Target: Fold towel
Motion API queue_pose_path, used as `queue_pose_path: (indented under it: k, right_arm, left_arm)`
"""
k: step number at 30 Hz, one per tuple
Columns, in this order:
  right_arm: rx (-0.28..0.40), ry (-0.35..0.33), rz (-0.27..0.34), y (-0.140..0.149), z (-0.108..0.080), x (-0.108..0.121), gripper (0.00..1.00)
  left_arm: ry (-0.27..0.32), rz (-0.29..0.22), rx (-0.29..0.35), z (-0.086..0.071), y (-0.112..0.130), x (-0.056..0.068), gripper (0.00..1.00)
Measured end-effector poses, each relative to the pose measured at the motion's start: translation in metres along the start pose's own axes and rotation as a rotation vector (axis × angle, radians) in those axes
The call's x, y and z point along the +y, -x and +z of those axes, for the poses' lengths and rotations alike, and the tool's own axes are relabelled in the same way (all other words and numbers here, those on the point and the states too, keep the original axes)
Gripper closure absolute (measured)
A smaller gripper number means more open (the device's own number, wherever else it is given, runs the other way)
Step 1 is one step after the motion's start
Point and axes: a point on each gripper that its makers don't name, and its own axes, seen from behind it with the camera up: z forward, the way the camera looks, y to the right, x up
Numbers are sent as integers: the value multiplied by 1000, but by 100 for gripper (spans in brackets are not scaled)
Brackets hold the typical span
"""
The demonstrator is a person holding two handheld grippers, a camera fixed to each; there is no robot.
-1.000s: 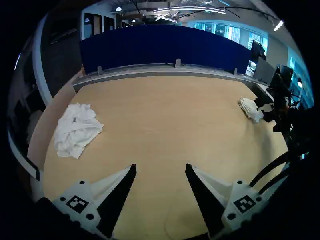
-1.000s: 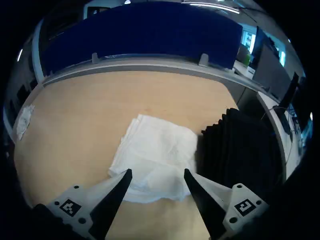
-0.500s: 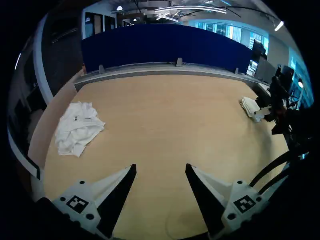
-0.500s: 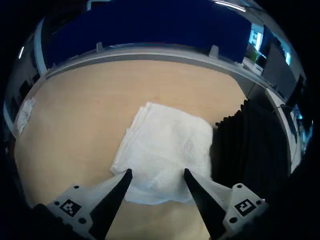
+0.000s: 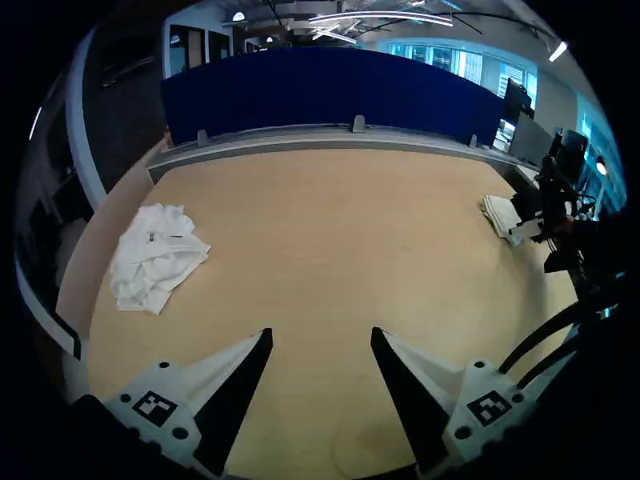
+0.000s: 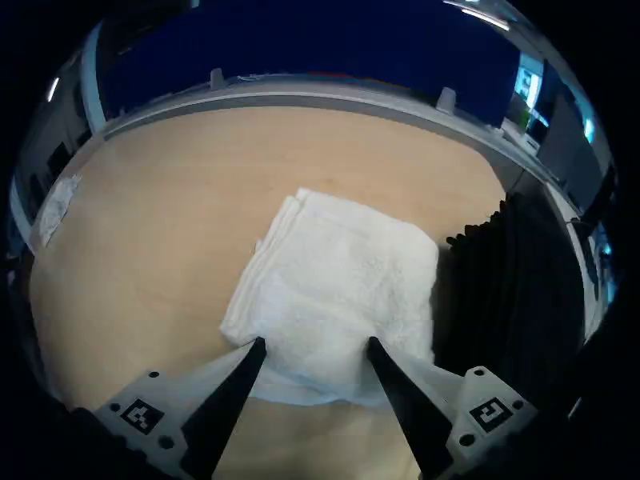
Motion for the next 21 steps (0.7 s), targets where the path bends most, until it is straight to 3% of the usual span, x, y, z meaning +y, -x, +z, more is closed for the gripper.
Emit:
queue_pose_path:
  k: [21]
  right_arm:
    - [-7,-19,-71,-4,-2,2,0]
  left_arm:
    - [1,4,-5,4,0,1,9]
